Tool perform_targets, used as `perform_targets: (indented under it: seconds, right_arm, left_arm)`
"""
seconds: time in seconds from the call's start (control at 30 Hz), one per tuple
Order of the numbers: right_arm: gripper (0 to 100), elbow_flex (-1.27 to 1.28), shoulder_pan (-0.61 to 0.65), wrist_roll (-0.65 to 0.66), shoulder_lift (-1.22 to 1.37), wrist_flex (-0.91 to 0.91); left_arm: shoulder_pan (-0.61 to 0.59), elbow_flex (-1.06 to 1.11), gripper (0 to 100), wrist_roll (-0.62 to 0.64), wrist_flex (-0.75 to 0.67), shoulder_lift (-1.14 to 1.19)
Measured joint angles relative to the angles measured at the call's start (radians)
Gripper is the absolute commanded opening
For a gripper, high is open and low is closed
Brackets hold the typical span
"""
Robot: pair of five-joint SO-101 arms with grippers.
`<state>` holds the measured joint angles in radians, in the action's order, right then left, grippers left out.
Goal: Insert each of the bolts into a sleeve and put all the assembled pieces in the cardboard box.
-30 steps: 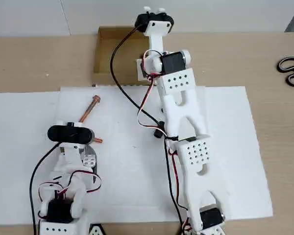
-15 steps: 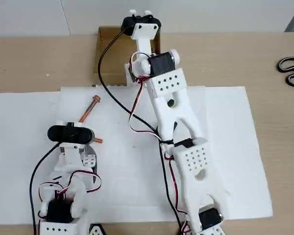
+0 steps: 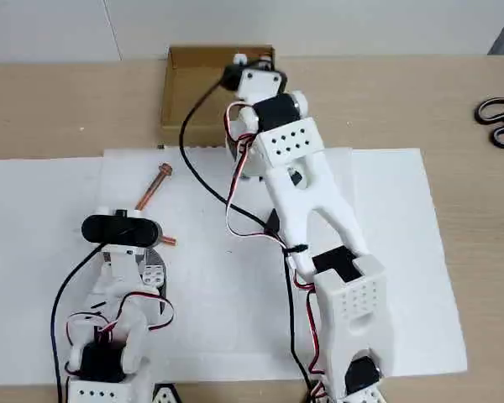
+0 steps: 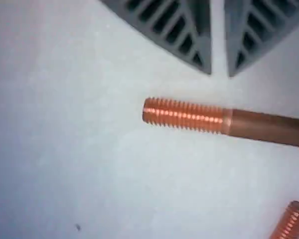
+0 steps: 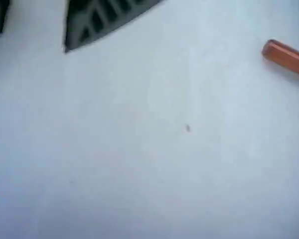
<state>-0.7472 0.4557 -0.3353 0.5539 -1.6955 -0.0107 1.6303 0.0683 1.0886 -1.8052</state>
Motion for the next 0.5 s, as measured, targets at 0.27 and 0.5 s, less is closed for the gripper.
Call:
perform_targets:
  seconds: [0.27, 0.5]
  right_arm:
    - [9.4, 0.127, 0.000, -0.046, 0.000, 0.002]
    - [19.1, 0.203, -0.009, -0.092, 0.000, 0.002]
  left_arm:
    - [0.000, 0.000, 1, 0.000, 0.000, 0.000]
    - [0.000, 0.000, 1, 0.000, 0.000, 0.000]
